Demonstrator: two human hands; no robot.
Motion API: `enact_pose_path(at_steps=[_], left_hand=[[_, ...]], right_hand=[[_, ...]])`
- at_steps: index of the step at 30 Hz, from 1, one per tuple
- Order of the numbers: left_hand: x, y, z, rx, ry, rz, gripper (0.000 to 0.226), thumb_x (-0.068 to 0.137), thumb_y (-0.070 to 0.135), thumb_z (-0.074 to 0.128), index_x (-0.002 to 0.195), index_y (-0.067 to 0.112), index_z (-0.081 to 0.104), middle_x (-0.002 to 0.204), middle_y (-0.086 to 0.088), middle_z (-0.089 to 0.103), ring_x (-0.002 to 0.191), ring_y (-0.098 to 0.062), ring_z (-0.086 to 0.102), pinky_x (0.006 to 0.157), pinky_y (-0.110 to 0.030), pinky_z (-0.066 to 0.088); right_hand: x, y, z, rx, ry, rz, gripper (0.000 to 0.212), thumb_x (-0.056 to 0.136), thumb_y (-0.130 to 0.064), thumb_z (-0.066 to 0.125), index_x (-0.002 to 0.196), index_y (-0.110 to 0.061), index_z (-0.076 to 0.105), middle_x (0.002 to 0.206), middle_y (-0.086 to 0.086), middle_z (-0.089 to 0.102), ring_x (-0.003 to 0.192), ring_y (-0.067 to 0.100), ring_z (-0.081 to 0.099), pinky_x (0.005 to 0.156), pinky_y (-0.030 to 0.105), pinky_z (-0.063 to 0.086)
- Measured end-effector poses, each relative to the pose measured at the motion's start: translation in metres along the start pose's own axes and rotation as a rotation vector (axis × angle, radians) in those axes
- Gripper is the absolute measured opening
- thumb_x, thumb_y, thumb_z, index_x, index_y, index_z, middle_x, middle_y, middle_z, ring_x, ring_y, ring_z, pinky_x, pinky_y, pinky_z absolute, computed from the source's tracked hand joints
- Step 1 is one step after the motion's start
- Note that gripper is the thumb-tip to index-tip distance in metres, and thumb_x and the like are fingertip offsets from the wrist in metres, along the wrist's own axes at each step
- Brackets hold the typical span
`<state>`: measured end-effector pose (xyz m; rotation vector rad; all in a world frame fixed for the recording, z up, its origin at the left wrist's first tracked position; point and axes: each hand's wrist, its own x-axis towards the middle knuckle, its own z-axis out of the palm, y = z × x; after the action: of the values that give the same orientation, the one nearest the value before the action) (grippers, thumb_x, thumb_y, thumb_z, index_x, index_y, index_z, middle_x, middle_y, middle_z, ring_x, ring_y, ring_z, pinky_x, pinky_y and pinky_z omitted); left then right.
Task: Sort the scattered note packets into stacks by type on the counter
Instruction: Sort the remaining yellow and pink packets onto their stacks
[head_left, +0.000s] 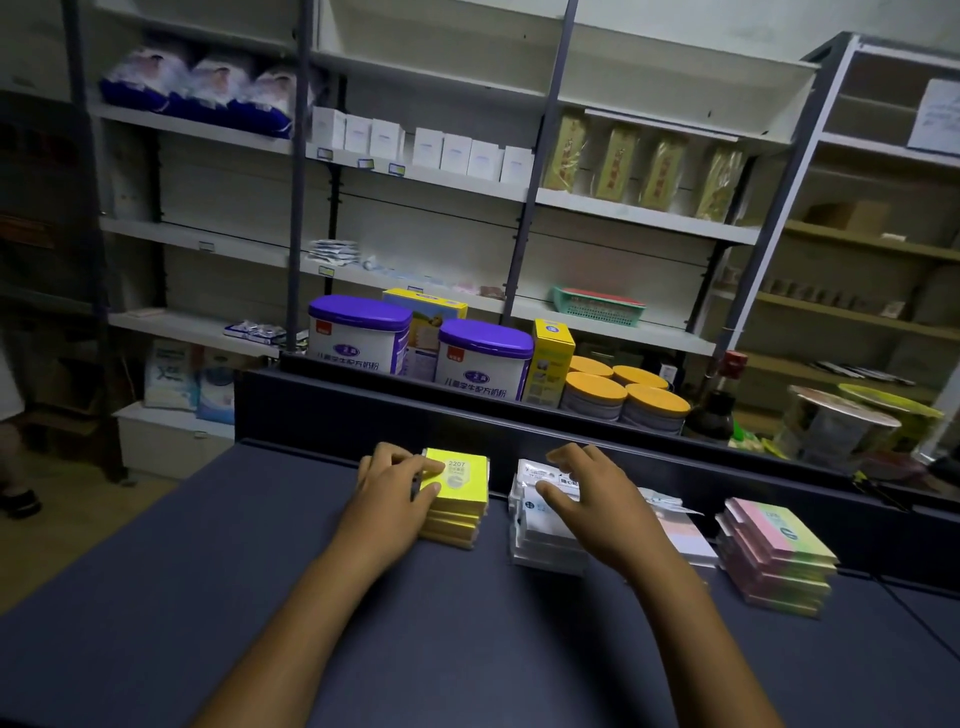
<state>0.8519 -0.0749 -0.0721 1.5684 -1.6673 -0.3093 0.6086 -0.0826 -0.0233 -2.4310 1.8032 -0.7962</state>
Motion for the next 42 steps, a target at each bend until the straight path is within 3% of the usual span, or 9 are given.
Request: enact_pose_path(at_steps=[7,11,13,16,21,26,32,42], left_hand=[[-0.003,0.001,-0.004,0.044,0.054,0.071,0.025,0.094,0.033,0.059,0.119,0.032,0.062,0.117,0.006,0.046,0.112,-0.012,0.040,0.086,-0.028,0.040],[-0.010,0.018,-0.003,0.077,0.161,0.203,0.020,0.091,0.029,0.064,0.111,0.028,0.066,0.110,0.007,0.052,0.107,-0.012,0.049,0.085,-0.033,0.048],[-0.014,0.033,0.002,0.119,0.159,0.295,0.019,0.090,0.029,0.064,0.109,0.027,0.065,0.108,0.008,0.054,0.105,-0.012,0.050,0.083,-0.028,0.045],[-0.022,0.061,0.015,0.180,0.077,0.339,0.017,0.092,0.034,0.059,0.108,0.031,0.063,0.109,0.010,0.055,0.108,-0.010,0.050,0.077,-0.025,0.043],[-0.041,0.118,0.044,0.211,-0.130,0.387,0.016,0.092,0.039,0.054,0.107,0.034,0.060,0.108,0.013,0.058,0.109,-0.009,0.055,0.081,-0.031,0.049],[-0.070,0.184,0.077,0.177,-0.203,0.453,0.019,0.093,0.041,0.054,0.109,0.032,0.060,0.110,0.010,0.058,0.108,-0.012,0.055,0.086,-0.036,0.051],[-0.119,0.258,0.115,0.236,-0.294,0.518,0.028,0.093,0.045,0.053,0.114,0.028,0.056,0.116,0.005,0.057,0.111,-0.017,0.054,0.084,-0.035,0.049],[-0.203,0.364,0.174,0.166,-0.386,0.643,0.029,0.097,0.048,0.049,0.119,0.030,0.055,0.119,0.008,0.056,0.109,-0.013,0.054,0.086,-0.032,0.049]], right_hand=[[-0.009,0.001,0.002,-0.003,-0.021,0.011,0.039,0.096,-0.044,0.056,0.131,-0.028,0.051,0.129,-0.007,0.053,0.117,0.013,0.053,0.092,0.032,0.049],[-0.024,0.009,-0.008,-0.021,-0.032,0.039,0.041,0.095,-0.045,0.057,0.131,-0.027,0.051,0.124,-0.006,0.053,0.113,0.015,0.054,0.092,0.035,0.049],[-0.034,0.019,-0.017,-0.041,-0.020,0.054,0.039,0.095,-0.043,0.057,0.130,-0.026,0.051,0.119,-0.006,0.053,0.113,0.015,0.053,0.090,0.035,0.049],[-0.055,0.037,-0.036,-0.073,-0.002,0.093,0.040,0.094,-0.043,0.058,0.129,-0.026,0.052,0.124,-0.005,0.054,0.117,0.016,0.051,0.092,0.037,0.048],[-0.102,0.073,-0.076,-0.137,0.010,0.173,0.040,0.095,-0.045,0.057,0.129,-0.024,0.051,0.125,-0.002,0.053,0.120,0.020,0.050,0.095,0.038,0.046],[-0.157,0.112,-0.122,-0.203,0.024,0.267,0.042,0.094,-0.050,0.054,0.127,-0.023,0.050,0.126,-0.002,0.052,0.118,0.022,0.051,0.093,0.039,0.047],[-0.237,0.157,-0.180,-0.222,0.023,0.380,0.049,0.097,-0.053,0.050,0.136,-0.026,0.045,0.137,-0.006,0.047,0.127,0.018,0.047,0.102,0.039,0.045],[-0.361,0.217,-0.258,-0.303,0.048,0.534,0.048,0.097,-0.053,0.049,0.136,-0.024,0.045,0.137,-0.004,0.049,0.126,0.018,0.047,0.100,0.037,0.045]])
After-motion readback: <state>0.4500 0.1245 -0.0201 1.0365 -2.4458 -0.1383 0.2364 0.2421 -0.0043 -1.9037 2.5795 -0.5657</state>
